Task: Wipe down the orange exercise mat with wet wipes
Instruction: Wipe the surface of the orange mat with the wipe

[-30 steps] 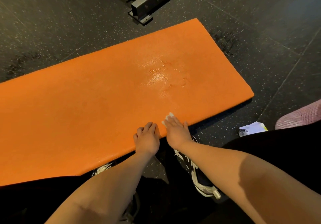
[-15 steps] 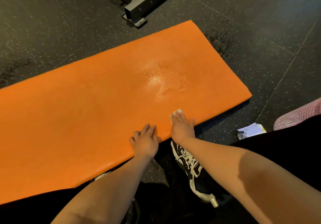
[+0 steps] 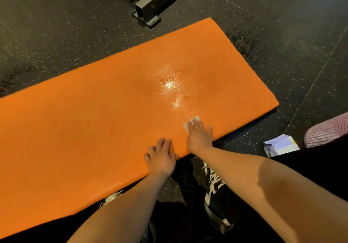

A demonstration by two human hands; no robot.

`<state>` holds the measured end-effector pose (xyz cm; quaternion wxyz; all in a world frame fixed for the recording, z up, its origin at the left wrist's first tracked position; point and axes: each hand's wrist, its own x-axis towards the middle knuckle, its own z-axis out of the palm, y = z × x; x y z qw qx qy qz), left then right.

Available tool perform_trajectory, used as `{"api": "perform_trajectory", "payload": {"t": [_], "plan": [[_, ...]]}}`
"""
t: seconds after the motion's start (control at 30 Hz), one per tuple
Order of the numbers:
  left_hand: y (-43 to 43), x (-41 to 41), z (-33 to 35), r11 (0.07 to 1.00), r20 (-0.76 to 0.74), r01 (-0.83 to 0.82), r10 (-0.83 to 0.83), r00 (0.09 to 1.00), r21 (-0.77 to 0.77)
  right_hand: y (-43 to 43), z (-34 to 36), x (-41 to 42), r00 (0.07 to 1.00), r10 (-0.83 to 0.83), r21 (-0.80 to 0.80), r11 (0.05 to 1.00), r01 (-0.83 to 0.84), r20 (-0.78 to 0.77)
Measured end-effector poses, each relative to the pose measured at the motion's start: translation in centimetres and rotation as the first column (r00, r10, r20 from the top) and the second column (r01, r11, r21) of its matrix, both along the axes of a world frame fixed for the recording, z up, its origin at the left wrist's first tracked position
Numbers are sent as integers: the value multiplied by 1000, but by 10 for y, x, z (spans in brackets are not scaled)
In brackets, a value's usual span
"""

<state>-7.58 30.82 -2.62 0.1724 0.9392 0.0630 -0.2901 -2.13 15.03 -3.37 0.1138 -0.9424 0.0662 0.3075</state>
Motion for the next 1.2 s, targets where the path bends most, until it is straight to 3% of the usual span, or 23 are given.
{"api": "perform_trajectory", "payload": {"t": [0.13,0.23,0.3,0.4,0.47,0.53,0.67,0.73,0.83,0.93,1.0,1.1,1.2], "plan": [[-4,-2,-3,1000,-20,-4,4,1000,6,24,-8,-34,975,217,154,963,-223,50],[-3,-3,-2,1000,-28,4,-4,1000,16,12,-8,-47,949,309,173,933,-316,71],[-4,-3,-1,999,-38,35,-34,999,37,-12,-6,-46,964,260,84,961,-265,63],[-7,-2,-1,996,-69,66,-62,996,55,-45,1,-38,999,40,-86,996,-40,-4],[-9,-3,-1,995,-75,68,-63,995,68,-45,2,-36,1000,-28,-113,993,26,-13],[-13,-2,-1,996,-86,51,-45,995,67,-31,2,-42,1000,1,-64,998,0,24],[-19,-1,-1,999,-119,-16,22,993,52,-1,-2,-63,971,219,128,965,-230,96],[-19,-1,-1,999,-121,-8,14,993,50,-1,-5,-59,950,300,110,945,-308,86],[-16,1,-1,998,-118,29,-22,993,61,-15,-5,-40,980,193,-21,981,-192,44],[-15,4,1,997,-130,36,-27,991,64,-17,-7,-26,998,54,-11,998,-54,35],[-15,3,1,997,-122,34,-26,992,67,-6,-8,-32,996,70,71,995,-73,48],[-16,2,-1,997,-113,24,-16,993,69,9,-7,-43,973,222,184,956,-230,63],[-15,2,0,998,-123,28,-20,992,65,1,-8,-33,977,200,117,971,-207,70]]}}
